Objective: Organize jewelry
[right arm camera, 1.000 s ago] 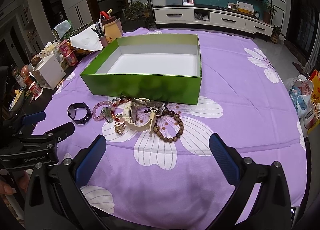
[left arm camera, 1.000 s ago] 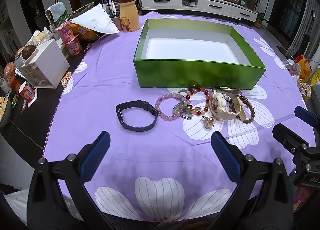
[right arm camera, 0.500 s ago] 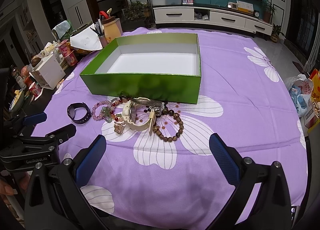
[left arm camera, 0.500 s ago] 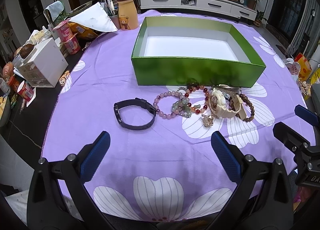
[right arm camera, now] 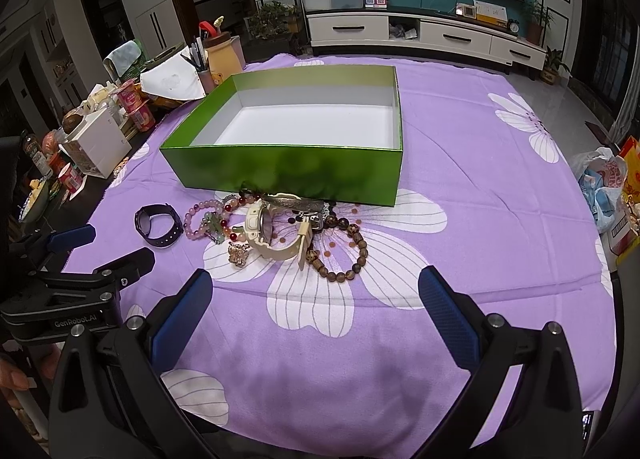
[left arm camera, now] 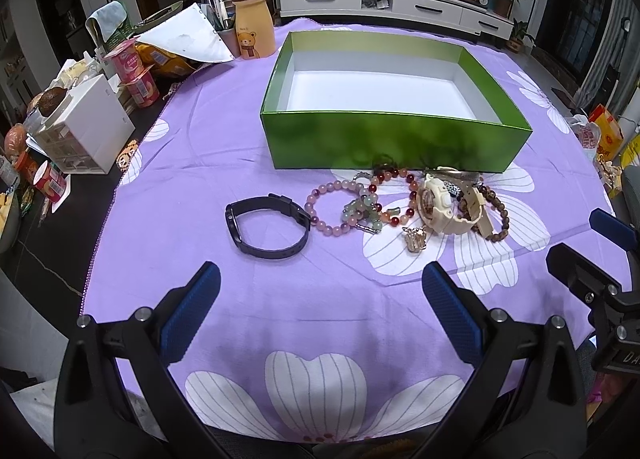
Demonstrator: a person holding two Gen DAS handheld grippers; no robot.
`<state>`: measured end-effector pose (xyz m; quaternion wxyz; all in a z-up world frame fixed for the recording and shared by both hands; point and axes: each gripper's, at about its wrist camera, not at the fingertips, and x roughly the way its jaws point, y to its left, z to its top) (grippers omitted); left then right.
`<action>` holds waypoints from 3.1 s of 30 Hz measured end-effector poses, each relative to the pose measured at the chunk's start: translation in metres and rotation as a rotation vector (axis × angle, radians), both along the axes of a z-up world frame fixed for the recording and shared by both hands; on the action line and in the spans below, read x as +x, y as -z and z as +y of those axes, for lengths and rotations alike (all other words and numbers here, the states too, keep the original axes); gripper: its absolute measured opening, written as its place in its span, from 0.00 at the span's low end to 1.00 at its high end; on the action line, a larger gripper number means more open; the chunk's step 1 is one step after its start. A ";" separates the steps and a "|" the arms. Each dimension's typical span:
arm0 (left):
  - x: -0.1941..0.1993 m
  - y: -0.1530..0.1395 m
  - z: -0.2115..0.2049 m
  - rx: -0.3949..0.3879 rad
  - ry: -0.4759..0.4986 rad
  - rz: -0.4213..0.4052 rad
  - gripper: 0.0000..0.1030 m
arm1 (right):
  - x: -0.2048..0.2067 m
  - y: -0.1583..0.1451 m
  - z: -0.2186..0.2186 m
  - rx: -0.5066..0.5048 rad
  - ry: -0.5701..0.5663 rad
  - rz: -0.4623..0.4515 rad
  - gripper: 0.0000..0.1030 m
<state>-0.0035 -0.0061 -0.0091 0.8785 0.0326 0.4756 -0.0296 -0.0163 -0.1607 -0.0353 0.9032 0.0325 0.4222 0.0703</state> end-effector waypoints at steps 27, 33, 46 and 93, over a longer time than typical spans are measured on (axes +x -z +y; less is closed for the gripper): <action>-0.001 0.003 0.020 -0.145 -0.010 -0.022 0.98 | -0.004 0.002 -0.008 0.041 -0.020 -0.015 0.99; 0.003 0.021 0.059 -0.229 -0.101 -0.004 0.98 | -0.001 0.016 -0.027 0.092 0.012 0.016 0.99; 0.035 0.040 0.089 -0.257 -0.224 0.015 0.82 | 0.021 0.050 -0.049 0.156 0.069 0.068 0.70; 0.047 0.006 0.071 -0.101 -0.108 -0.103 0.07 | 0.022 0.010 -0.035 -0.218 0.100 -0.203 0.07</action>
